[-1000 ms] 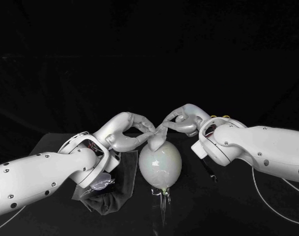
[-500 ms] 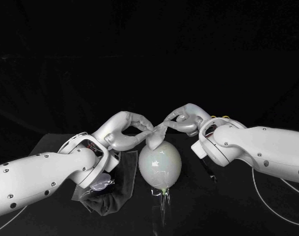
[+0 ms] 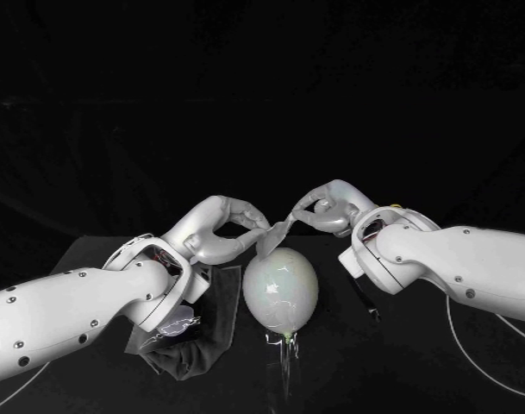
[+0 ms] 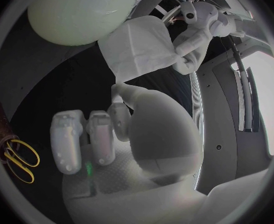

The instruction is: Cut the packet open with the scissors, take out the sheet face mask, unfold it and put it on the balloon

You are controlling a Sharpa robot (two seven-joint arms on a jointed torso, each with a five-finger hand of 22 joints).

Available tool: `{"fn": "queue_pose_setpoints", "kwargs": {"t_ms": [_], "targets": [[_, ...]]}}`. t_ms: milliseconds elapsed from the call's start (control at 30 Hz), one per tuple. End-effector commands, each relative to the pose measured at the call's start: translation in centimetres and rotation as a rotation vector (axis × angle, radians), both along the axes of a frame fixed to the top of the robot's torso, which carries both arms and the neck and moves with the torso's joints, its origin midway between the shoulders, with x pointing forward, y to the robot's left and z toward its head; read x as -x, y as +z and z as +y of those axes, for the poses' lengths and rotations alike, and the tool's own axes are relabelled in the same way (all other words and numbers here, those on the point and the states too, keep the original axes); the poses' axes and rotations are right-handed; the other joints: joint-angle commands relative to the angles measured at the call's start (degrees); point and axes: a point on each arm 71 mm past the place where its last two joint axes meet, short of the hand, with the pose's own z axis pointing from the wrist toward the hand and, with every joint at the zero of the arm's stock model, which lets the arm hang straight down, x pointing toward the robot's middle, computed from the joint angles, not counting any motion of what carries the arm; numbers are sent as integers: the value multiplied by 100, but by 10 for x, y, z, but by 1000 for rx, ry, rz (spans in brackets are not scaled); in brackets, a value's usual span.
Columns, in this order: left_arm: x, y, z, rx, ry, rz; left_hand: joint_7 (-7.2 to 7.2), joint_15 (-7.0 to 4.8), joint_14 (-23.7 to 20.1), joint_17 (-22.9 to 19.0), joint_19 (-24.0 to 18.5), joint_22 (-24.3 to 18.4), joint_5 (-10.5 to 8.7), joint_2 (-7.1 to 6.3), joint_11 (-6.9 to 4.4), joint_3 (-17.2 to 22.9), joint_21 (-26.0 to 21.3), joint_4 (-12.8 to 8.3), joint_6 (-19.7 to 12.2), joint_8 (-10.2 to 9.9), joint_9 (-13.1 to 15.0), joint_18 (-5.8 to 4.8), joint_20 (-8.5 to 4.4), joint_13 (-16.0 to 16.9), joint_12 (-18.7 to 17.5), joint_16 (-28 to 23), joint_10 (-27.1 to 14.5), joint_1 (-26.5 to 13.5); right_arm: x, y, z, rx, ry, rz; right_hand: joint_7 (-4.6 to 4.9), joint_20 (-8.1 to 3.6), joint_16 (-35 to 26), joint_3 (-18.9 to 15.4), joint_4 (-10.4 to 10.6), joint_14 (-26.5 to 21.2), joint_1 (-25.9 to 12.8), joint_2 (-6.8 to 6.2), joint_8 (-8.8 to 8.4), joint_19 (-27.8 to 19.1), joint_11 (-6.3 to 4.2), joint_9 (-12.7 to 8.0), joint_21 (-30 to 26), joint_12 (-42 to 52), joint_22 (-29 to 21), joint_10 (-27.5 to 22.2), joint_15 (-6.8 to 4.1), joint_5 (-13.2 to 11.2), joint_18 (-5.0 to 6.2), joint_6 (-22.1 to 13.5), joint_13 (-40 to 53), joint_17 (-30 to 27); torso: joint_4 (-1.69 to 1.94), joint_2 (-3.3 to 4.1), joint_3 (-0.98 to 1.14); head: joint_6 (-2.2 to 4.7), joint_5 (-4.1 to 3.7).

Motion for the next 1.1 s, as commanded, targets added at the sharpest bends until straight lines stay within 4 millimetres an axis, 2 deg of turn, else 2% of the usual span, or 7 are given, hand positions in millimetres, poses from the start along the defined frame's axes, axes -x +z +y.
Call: {"fn": "queue_pose_setpoints", "kwargs": {"t_ms": [33, 400, 567, 733, 967, 1100], "targets": [[1, 0, -4, -1, -24, 36, 55, -11, -42, 9, -53, 13, 27, 45, 6, 32, 33, 9, 4, 5, 407, -92, 10, -11, -22, -42, -60, 23, -1, 3, -5, 47, -58, -46, -8, -47, 28, 27, -16, 608, 90, 20, 263, 595, 5, 214, 25, 33, 1506, 49, -32, 19, -80, 44, 463, 1510, -1, -3, 0, 7, -2], [1, 0, -10, -7, -39, 56, 65, 0, -58, 13, -82, 24, 26, 48, 17, 48, 47, 19, -8, 4, 424, -96, 15, -26, -26, -50, -84, 20, 0, 4, -5, 52, -73, -57, -9, -48, 28, 32, -22, 608, 92, 14, 267, 595, 4, 217, 25, 41, 1506, 55, -33, 19, -80, 44, 469, 1510, 1, 7, 1, 37, -7], [-6, -1, -9, 3, -19, 77, 67, 1, -57, 16, -81, 30, 27, 53, 18, 54, 58, 22, -11, 5, 429, -93, 13, -30, -24, -50, -84, 20, 1, 4, -4, 50, -69, -56, -9, -48, 28, 32, -22, 608, 92, 14, 267, 595, 4, 217, 25, 41, 1506, 55, -33, 19, -80, 44, 469, 1510, -5, 5, -4, 49, -19], [-16, 1, -6, 41, 17, 118, 71, 1, -50, 23, -69, 52, 27, 62, 20, 66, 98, 29, -24, 6, 447, -79, 6, -39, -20, -46, -83, 20, 1, 5, -4, 42, -71, -62, -10, -50, 28, 38, -29, 608, 92, 7, 274, 595, 4, 221, 25, 40, 1506, 56, -34, 19, -80, 45, 468, 1510, -1, 8, 1, 57, -19], [-30, 10, 0, 109, 58, 191, 82, -5, -20, 40, -51, 97, 26, 71, 25, 73, 177, 37, -48, 16, 487, -55, -7, -56, -18, -30, -84, 19, -1, 7, -4, 12, -91, -82, -9, -51, 28, 39, -29, 608, 91, 6, 275, 595, 4, 221, 25, 21, 1506, 48, -35, 19, -80, 45, 456, 1510, 1, 3, 2, 57, -23], [-37, 15, 2, 133, 71, 222, 83, -20, 44, 42, 12, 168, 24, 86, 25, 68, 306, 35, -78, 30, 539, -8, -36, -78, -18, -12, -91, 26, -4, 8, -5, -4, -110, -84, -9, -51, 28, 40, -30, 608, 90, 5, 276, 595, 4, 222, 25, 18, 1506, 48, -35, 19, -80, 45, 454, 1510, -2, -3, -1, 65, -24]]}}
